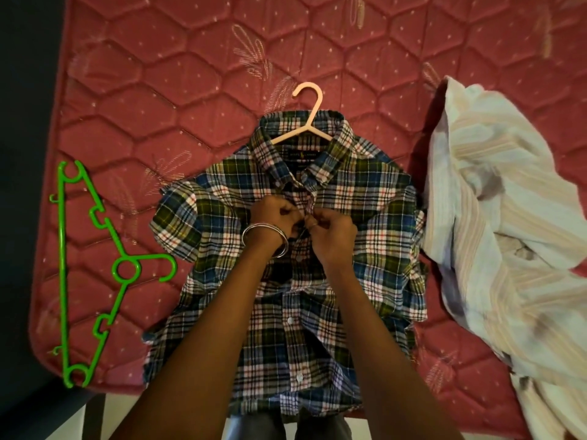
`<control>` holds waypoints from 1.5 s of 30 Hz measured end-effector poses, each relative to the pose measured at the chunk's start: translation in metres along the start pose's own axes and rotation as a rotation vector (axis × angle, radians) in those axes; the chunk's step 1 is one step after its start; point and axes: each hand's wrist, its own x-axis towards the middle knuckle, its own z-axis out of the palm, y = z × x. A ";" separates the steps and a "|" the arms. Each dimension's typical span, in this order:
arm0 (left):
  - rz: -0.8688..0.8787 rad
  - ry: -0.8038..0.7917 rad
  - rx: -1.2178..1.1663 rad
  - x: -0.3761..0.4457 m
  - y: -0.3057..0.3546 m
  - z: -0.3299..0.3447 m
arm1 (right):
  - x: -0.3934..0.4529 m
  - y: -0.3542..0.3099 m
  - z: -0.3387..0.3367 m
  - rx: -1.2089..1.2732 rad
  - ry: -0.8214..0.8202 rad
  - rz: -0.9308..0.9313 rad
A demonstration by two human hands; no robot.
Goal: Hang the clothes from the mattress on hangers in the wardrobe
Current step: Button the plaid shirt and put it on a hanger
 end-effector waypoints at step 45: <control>-0.004 0.116 -0.087 -0.008 -0.003 0.003 | 0.003 0.018 0.011 0.276 -0.089 0.030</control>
